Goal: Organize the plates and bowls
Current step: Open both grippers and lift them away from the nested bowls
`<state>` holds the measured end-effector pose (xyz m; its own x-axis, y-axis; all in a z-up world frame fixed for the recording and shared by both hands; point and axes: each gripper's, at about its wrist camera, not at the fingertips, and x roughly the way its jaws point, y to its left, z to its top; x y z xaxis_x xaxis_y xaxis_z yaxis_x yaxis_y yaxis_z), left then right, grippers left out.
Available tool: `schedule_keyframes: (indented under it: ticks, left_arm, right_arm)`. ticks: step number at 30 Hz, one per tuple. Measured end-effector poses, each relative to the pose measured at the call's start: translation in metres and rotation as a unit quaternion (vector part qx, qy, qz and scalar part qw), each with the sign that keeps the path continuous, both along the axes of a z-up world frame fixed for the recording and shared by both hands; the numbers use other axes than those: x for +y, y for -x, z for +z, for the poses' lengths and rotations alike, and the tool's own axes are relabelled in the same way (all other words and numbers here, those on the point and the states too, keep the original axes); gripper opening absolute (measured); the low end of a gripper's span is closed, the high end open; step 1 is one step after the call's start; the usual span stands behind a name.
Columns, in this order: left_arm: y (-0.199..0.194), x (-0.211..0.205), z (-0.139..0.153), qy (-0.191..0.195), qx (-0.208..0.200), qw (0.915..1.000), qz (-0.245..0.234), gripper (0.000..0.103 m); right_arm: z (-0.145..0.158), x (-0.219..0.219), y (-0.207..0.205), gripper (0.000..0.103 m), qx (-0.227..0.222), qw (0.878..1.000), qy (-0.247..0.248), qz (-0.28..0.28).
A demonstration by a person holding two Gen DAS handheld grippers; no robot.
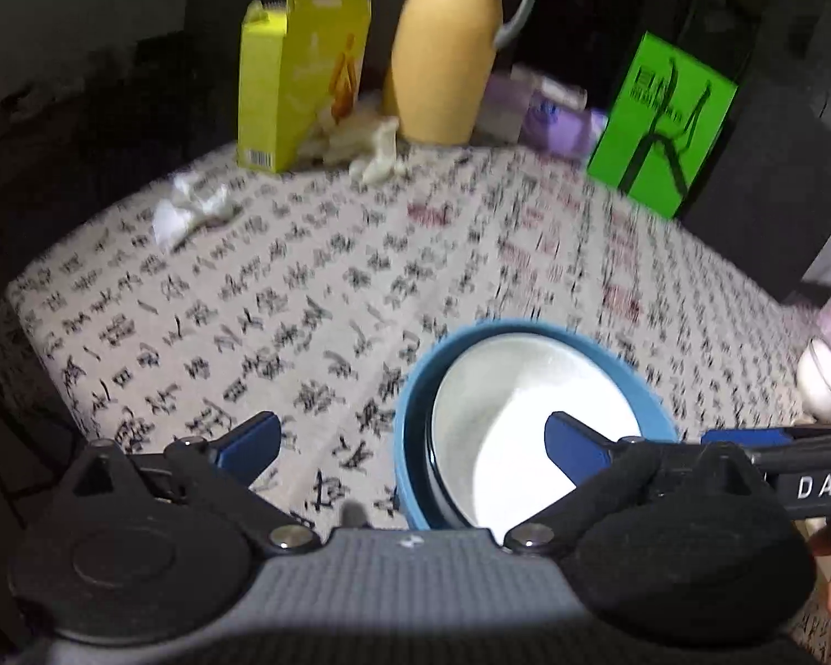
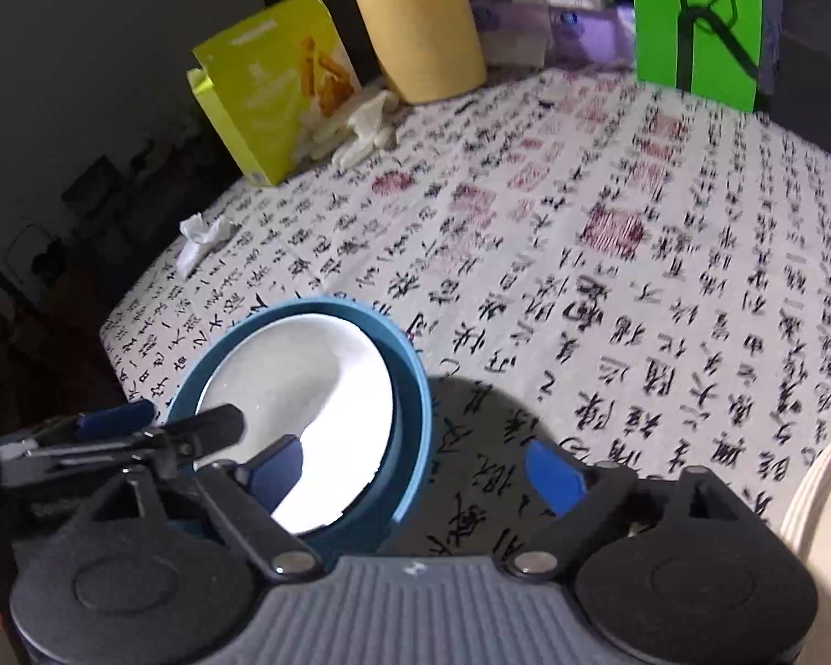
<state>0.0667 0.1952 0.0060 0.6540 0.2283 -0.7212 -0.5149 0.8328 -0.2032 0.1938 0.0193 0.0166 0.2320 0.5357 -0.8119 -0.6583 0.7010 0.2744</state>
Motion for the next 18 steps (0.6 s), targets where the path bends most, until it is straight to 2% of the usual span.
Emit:
schedule_keyframes:
  ticks: [2, 4, 5, 18]
  left_arm:
    - [0.007, -0.002, 0.006, -0.003, -0.025, 0.9997, 0.004, 0.103]
    - [0.013, -0.005, 0.012, -0.010, -0.048, 0.9988, 0.010, 0.103]
    - [0.016, -0.008, 0.016, -0.016, -0.056, 0.9982, 0.012, 0.103]
    - [0.026, -0.052, 0.036, -0.051, -0.143, 0.9883, -0.012, 0.103]
  right_arm:
    - [0.003, -0.005, 0.002, 0.092, -0.015, 1.000, 0.003, 0.003]
    - [0.004, -0.010, 0.003, 0.101, -0.026, 1.000, 0.003, 0.004]
    - [0.005, -0.014, 0.003, 0.102, -0.031, 1.000, 0.000, 0.004]
    - [0.026, -0.073, -0.006, 0.103, -0.089, 0.996, -0.015, -0.003]
